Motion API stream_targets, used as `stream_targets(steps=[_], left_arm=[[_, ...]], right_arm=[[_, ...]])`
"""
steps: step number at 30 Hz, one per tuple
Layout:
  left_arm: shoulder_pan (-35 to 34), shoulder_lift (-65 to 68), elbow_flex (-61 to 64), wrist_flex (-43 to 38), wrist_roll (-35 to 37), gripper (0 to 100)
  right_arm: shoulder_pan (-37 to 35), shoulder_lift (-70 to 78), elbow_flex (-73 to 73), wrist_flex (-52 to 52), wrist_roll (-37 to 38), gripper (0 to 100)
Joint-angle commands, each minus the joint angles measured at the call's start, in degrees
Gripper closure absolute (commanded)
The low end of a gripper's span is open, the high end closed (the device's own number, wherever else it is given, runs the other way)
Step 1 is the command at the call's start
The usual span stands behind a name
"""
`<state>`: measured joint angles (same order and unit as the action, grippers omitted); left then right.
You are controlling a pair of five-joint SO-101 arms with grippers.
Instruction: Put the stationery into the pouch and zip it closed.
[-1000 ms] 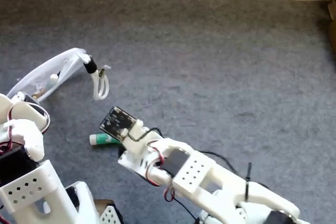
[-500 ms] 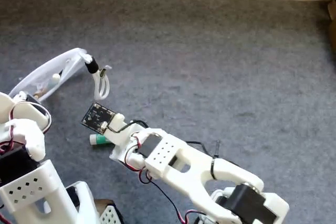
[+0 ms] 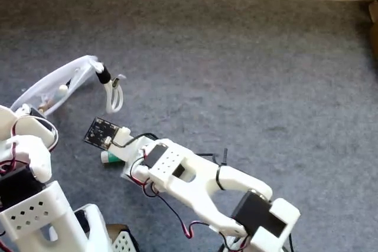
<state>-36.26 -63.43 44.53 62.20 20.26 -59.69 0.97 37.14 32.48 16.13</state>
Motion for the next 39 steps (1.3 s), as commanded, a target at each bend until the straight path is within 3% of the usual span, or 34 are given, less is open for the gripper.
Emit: stream_targets(steps=[1,4,9,15,30,39], left_arm=[[1.01,0.4,-0.31,-0.53,0.09,99],[1.19,0.4,-0.31,-0.53,0.09,99],[1.27,0.4,-0.31,-0.44,0.09,99],[1.27,0.4,-0.31,-0.35,0.09,99],[1.45,0.4,-0.31,-0.18,0.09,99],[12.53,0.4,-3.82,-0.53,0.09,99]], right_arm=[[0.75,0.22,-3.03,-0.84,0.79,73.9],[0.84,0.22,-2.95,-0.75,0.79,75.2],[0.84,0.22,-2.95,-0.75,1.14,89.8],[0.92,0.22,-2.51,-0.31,7.56,98.8],[8.75,-0.04,-9.45,24.48,7.65,99.3],[10.77,-11.3,-6.99,28.53,7.56,99.3]])
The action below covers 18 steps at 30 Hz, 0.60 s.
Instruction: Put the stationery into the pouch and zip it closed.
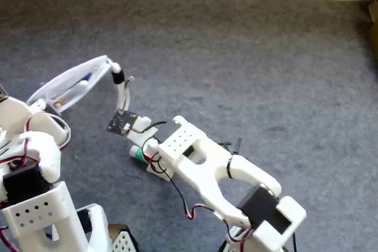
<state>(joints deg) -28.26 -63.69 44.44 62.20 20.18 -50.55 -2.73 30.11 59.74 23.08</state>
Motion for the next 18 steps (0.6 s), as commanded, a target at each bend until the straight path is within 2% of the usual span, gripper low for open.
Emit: stream_targets(steps=[1,10,14,18], left_arm=[[5.14,0.75,-4.26,-0.53,0.18,99],[18.51,1.01,-6.99,-1.58,0.0,99],[24.75,0.92,-6.99,-4.13,-3.69,99],[26.42,0.75,-6.55,-4.13,-3.78,99]], right_arm=[[2.33,-9.8,1.54,1.71,0.62,99.3],[12.44,-26.07,15.87,1.71,0.44,99.3],[17.89,-31.69,20.88,1.71,0.35,99.3],[23.96,-36.62,25.71,1.71,0.26,99.3]])
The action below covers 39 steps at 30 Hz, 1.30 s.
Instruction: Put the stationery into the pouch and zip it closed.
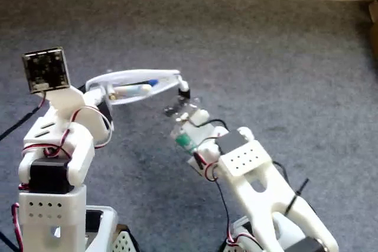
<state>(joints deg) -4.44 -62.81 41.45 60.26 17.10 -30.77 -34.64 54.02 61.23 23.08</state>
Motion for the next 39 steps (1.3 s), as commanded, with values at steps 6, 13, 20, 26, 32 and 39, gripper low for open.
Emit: stream_targets(steps=[6,13,20,26,32,39], left_arm=[[0.66,0.22,-7.52,-0.53,-6.42,99],[-0.57,13.49,-28.26,12.66,-6.51,99],[0.4,32.57,-37.85,21.01,-4.04,99],[0.4,29.85,-32.75,21.01,-3.78,99],[-0.66,24.84,-25.63,18.37,-3.78,99],[-6.11,17.45,-15.52,11.08,-3.6,99]], right_arm=[[10.68,-9.27,6.99,-6.11,-6.24,99.3],[11.12,-9.36,9.36,-10.24,-8.44,99.3],[11.12,-9.27,9.45,-10.24,-8.44,99.3],[10.86,-9.27,9.54,-9.98,-8.26,98.8],[11.12,-9.27,10.33,-9.89,-10.46,80.7],[11.03,-9.27,10.77,-9.89,-12.13,77.2]])
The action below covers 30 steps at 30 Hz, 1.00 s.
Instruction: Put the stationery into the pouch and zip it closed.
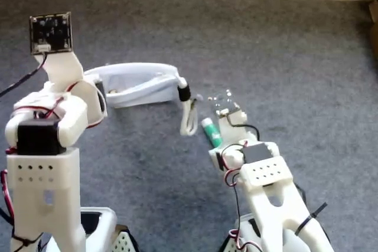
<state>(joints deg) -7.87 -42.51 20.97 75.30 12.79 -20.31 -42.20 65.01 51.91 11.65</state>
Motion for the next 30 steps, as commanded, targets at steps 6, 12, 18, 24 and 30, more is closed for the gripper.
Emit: stream_targets(steps=[6,12,18,24,30], left_arm=[[-2.77,-5.76,10.24,-7.91,3.34,99],[-2.86,-5.76,10.59,-8.0,3.52,99],[-2.86,-5.76,10.77,-7.91,3.52,99],[-2.86,-5.93,12.62,-8.88,3.34,99],[-2.86,-5.76,12.62,-9.05,3.16,99]], right_arm=[[0.4,-1.63,-0.4,-1.89,-0.7,77.2],[-1.27,-1.63,-0.22,-9.27,-0.53,77.4],[-2.77,0.22,-5.23,-9.45,-0.44,77.4],[-2.77,15.16,-15.96,-9.45,-0.7,77.4],[-6.46,30.81,-24.4,-9.54,-0.7,77.4]])
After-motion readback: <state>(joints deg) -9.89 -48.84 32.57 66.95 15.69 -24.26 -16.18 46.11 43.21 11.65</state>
